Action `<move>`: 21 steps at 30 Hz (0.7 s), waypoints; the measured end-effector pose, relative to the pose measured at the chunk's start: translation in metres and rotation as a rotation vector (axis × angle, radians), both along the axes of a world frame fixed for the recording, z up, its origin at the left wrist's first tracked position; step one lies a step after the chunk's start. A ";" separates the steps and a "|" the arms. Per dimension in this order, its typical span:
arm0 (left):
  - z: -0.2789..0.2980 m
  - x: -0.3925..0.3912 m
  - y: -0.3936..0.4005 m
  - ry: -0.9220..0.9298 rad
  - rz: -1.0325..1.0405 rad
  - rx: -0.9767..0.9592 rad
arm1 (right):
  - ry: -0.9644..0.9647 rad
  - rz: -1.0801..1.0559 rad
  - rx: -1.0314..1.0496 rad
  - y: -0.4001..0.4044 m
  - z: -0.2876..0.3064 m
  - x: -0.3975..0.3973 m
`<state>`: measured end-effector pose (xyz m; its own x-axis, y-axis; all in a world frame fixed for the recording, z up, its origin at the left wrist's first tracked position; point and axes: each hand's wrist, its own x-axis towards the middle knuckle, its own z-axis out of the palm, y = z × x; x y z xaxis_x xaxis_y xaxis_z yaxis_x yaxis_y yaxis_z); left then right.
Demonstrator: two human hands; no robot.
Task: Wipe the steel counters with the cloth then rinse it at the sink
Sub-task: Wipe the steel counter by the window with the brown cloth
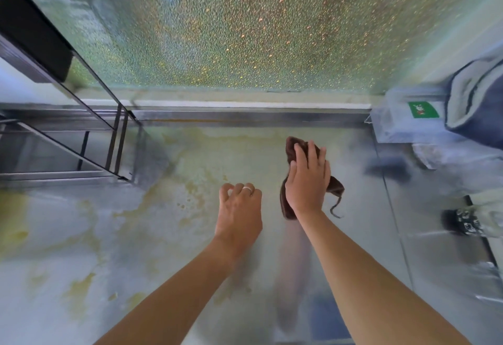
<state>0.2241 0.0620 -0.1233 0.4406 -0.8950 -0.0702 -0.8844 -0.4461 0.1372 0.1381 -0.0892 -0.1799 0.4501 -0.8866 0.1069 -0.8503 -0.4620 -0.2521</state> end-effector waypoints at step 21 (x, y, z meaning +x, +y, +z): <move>-0.010 0.007 -0.072 -0.055 0.109 -0.048 | -0.052 0.375 -0.211 -0.074 0.013 0.047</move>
<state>0.2309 -0.0101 -0.1336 0.5373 -0.8434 -0.0016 -0.8379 -0.5340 0.1132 0.1850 -0.1634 -0.1668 0.7263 -0.6187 0.2994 -0.6021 -0.7828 -0.1572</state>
